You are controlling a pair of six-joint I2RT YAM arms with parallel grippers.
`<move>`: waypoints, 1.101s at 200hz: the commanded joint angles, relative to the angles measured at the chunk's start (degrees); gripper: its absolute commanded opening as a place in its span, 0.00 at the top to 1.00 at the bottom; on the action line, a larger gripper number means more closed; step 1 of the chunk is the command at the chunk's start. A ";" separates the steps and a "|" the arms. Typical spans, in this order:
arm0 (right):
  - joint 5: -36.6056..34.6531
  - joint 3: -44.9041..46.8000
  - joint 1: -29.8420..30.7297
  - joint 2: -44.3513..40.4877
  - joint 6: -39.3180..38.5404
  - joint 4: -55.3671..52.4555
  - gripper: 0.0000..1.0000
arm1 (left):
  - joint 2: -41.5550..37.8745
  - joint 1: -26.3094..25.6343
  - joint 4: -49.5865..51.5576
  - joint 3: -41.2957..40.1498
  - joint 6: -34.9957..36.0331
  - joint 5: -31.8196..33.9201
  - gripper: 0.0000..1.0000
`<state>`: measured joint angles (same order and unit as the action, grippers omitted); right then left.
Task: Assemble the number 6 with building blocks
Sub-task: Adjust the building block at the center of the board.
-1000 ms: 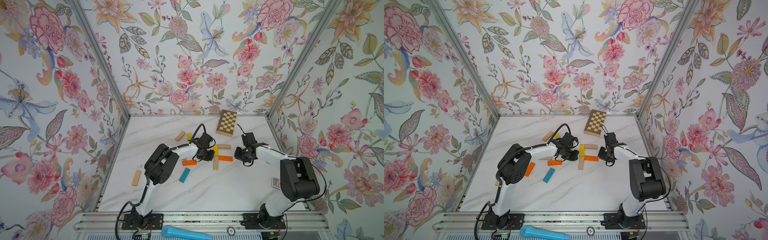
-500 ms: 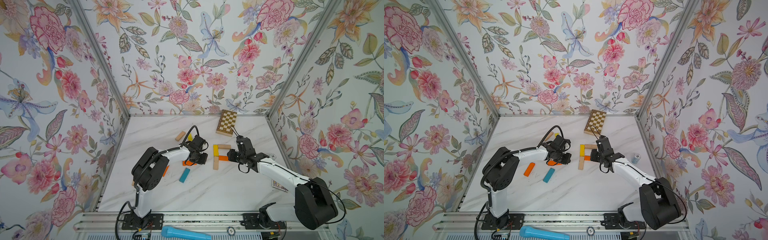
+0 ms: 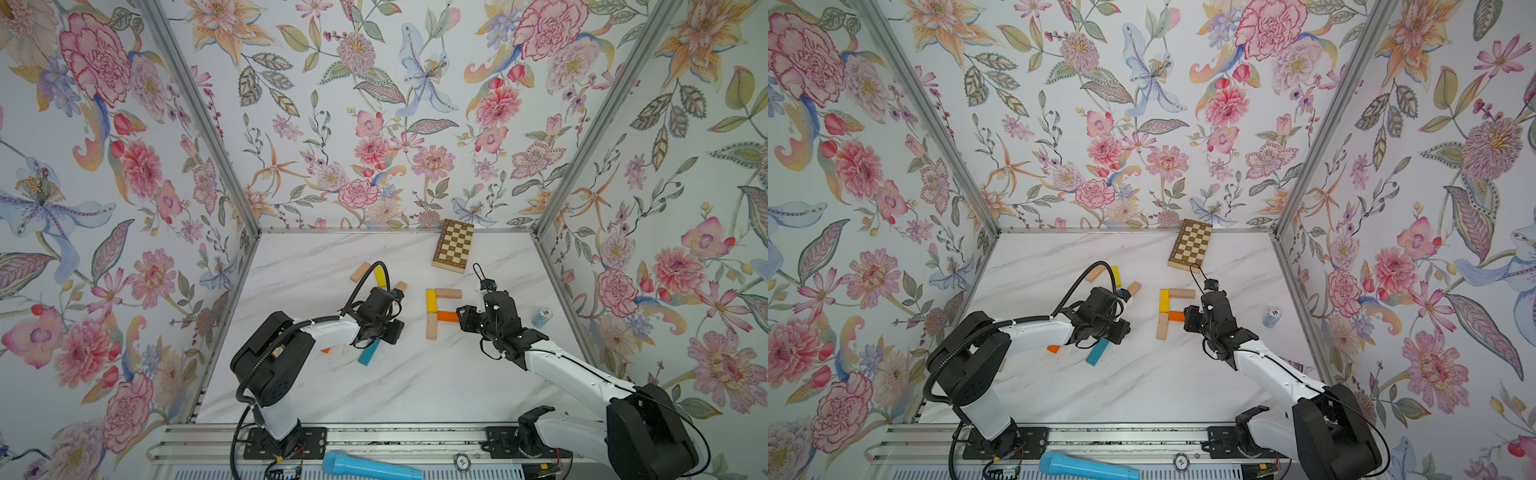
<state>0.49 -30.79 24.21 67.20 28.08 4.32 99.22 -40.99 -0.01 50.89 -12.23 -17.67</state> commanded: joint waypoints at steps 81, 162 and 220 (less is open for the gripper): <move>2.87 5.67 -3.72 -2.78 0.10 8.44 0.67 | 4.27 -5.91 -10.10 -1.08 5.45 0.96 1.00; 6.97 4.94 -3.38 0.98 0.05 6.09 0.68 | 9.95 -8.75 -4.84 5.88 8.10 -1.66 1.00; 7.20 5.30 -3.29 1.13 -0.29 6.58 0.68 | 13.32 -8.81 -2.88 10.04 8.01 -2.53 1.00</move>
<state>7.16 -26.04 20.60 68.16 27.88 11.22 110.06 -49.32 -5.85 58.35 -5.37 -19.22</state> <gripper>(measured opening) 0.325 0.047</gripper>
